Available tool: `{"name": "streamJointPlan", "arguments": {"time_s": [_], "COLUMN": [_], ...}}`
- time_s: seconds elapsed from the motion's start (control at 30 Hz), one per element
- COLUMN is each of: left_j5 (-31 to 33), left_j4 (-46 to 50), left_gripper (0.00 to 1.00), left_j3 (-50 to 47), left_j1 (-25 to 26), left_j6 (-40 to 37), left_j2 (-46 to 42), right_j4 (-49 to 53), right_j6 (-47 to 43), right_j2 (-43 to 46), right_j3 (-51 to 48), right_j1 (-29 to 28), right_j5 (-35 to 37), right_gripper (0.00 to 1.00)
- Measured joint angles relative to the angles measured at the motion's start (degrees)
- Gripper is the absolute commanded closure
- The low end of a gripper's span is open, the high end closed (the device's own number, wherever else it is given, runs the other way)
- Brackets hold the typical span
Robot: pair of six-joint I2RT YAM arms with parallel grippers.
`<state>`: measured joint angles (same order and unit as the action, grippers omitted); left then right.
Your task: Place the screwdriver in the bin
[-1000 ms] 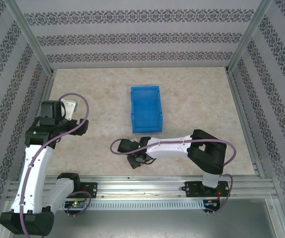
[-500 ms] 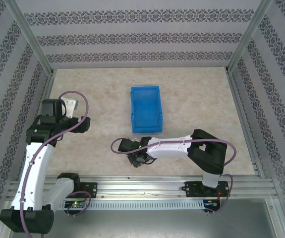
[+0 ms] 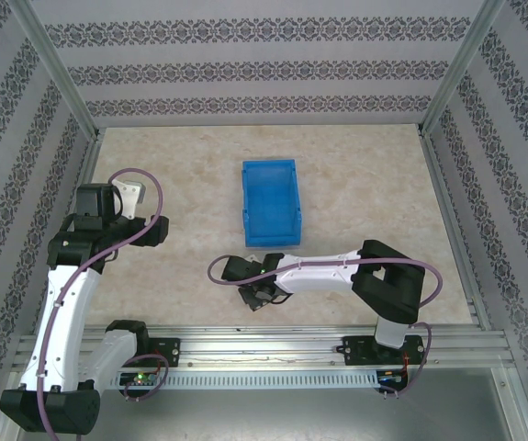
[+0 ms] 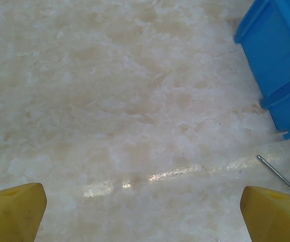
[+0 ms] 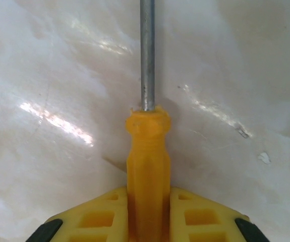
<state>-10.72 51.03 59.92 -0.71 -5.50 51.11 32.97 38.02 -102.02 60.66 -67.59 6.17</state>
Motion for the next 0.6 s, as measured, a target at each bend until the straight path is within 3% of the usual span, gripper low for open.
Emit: {"name": "streamJointPlan", "arguments": {"time_s": [0.43,0.6], "left_j5": [0.24,-0.20], "left_j4": [-0.44,-0.46], "left_gripper": [0.01,0.01], "left_j3": [0.11,0.37], "left_j1": [0.00,0.00], "left_j6": [0.00,0.00], "left_j2": [0.00,0.00], "right_j4": [4.17,6.27], "right_j6": [-1.14,-2.34], "right_j2": [14.03,21.57], "right_j3": [-1.36,-1.51], "right_j1": [0.22,3.78], "right_j5": [-0.09,-0.70], "right_gripper": [0.81,0.80]}}
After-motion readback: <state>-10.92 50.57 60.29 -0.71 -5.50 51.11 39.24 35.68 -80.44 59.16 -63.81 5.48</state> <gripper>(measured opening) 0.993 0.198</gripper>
